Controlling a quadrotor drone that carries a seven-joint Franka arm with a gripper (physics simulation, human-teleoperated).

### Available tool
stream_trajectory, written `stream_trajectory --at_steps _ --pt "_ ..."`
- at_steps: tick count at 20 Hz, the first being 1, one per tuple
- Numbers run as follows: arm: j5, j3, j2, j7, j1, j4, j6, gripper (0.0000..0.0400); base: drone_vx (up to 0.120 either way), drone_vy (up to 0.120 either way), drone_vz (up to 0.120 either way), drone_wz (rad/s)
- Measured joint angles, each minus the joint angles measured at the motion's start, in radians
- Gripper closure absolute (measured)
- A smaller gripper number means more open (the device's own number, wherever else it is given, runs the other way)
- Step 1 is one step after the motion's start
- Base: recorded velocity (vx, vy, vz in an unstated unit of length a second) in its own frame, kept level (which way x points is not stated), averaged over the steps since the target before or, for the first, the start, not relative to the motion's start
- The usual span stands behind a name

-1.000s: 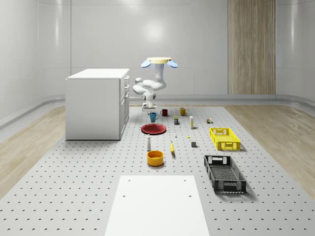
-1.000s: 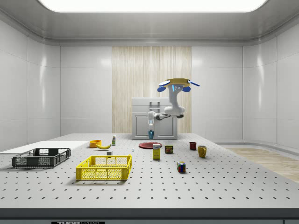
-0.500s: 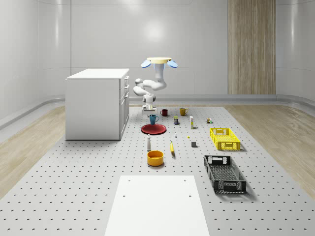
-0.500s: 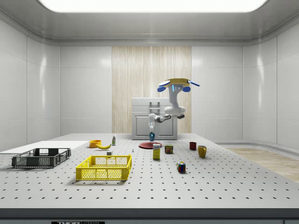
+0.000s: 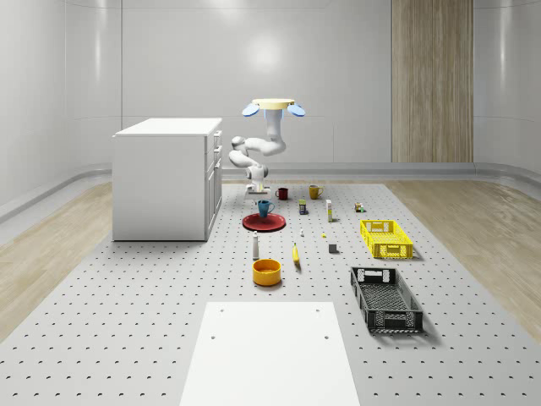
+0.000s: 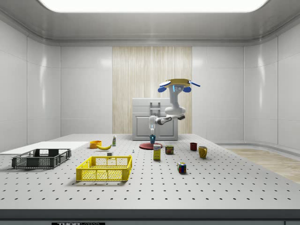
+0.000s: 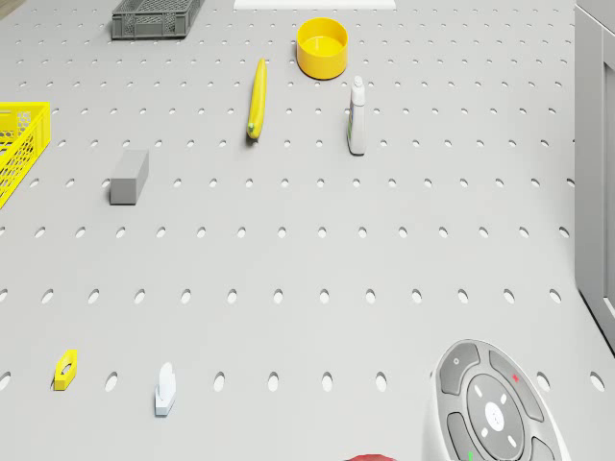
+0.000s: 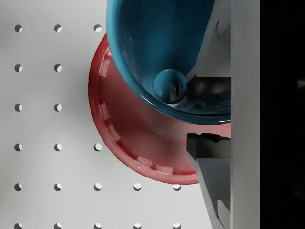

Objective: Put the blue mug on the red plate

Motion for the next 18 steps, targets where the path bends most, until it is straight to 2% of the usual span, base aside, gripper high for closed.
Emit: stream_trajectory --at_steps 5,8,10,13,18 --pt "-0.034 -0.035 0.011 0.004 -0.012 0.018 0.01 0.03 0.0 0.0 0.0 0.0" --pt "-0.042 -0.043 0.015 0.004 -0.014 0.021 0.011 0.0154 0.0 0.0 0.0 0.0" --pt "-0.036 -0.035 0.015 0.003 -0.01 0.016 0.005 0.0094 0.0 0.0 0.0 0.0" --pt "-0.016 -0.012 0.014 0.001 0.001 0.002 -0.009 0.0044 0.0 0.0 0.0 0.0" --pt "0.004 0.011 0.014 -0.002 0.012 -0.012 -0.023 0.0013 0.0 0.0 0.0 0.0"
